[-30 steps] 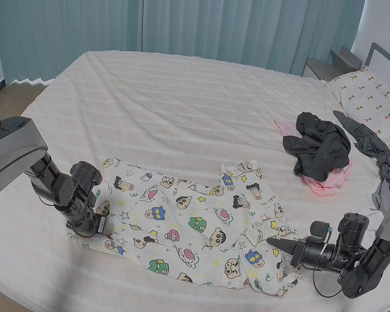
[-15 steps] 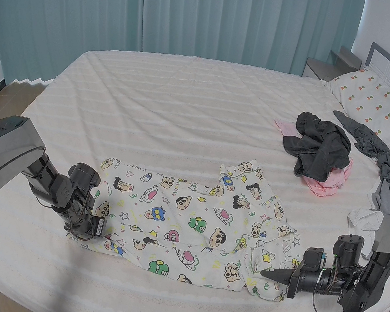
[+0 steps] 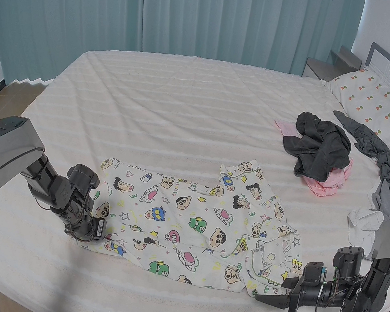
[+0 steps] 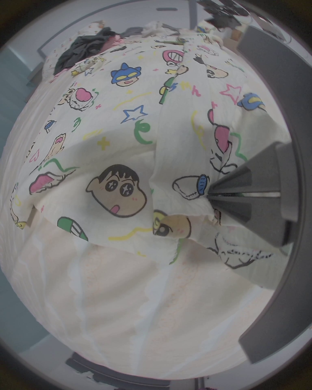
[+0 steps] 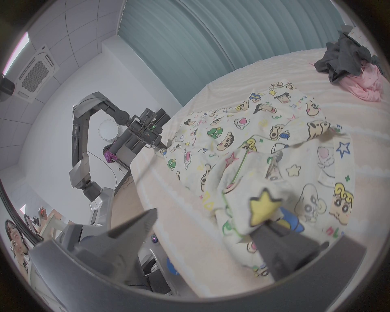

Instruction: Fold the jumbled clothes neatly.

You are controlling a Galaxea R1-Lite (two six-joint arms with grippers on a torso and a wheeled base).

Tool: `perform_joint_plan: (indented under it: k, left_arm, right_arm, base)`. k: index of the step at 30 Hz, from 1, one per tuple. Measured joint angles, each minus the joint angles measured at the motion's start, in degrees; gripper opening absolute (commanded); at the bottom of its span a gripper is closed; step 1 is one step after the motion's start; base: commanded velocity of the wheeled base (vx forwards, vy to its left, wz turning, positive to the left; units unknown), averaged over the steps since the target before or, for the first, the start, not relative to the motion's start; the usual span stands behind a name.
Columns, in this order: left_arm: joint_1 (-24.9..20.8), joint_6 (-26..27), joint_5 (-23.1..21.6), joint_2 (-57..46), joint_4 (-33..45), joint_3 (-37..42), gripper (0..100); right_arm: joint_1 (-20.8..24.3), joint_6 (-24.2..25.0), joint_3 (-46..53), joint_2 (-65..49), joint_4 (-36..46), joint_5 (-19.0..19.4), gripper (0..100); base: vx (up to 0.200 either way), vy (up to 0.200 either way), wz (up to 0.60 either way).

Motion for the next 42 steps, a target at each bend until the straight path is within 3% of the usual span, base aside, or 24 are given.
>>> perform_joint_plan:
  k: [5,13,19,28,34,42]
  left_arm:
    - [0.0,-5.1,-5.4,-0.7,-0.1,0.5,0]
    - [0.8,-18.4,-14.3,-3.4,-6.3,3.3,0]
    - [4.6,-23.6,-18.8,-6.3,-10.4,7.8,0]
    - [10.0,-24.3,-21.2,-9.3,-10.8,9.6,0]
    - [12.8,-24.0,-32.0,-10.8,-11.0,10.3,0]
    - [15.5,-22.1,-37.8,-11.8,-11.1,11.2,0]
  right_arm:
    - [0.0,-1.0,3.4,-0.4,-2.5,0.0,100]
    - [-0.6,0.3,7.9,-2.0,-7.9,-0.4,100]
    - [-3.5,6.7,7.6,-2.5,-9.5,-3.1,100]
    - [-4.1,17.0,-0.3,-2.8,-8.6,-10.7,100]
    - [-1.9,18.0,-7.4,-2.3,-0.4,-14.5,100]
    - [-0.2,15.1,-23.6,-3.1,28.0,-17.0,100]
  base:
    - [0.0,0.0,0.0]
    - [0.0,0.0,0.0]
    - [0.0,0.0,0.0]
    - [0.0,0.0,0.0]
    - [0.0,0.0,0.0]
    - [0.0,0.0,0.0]
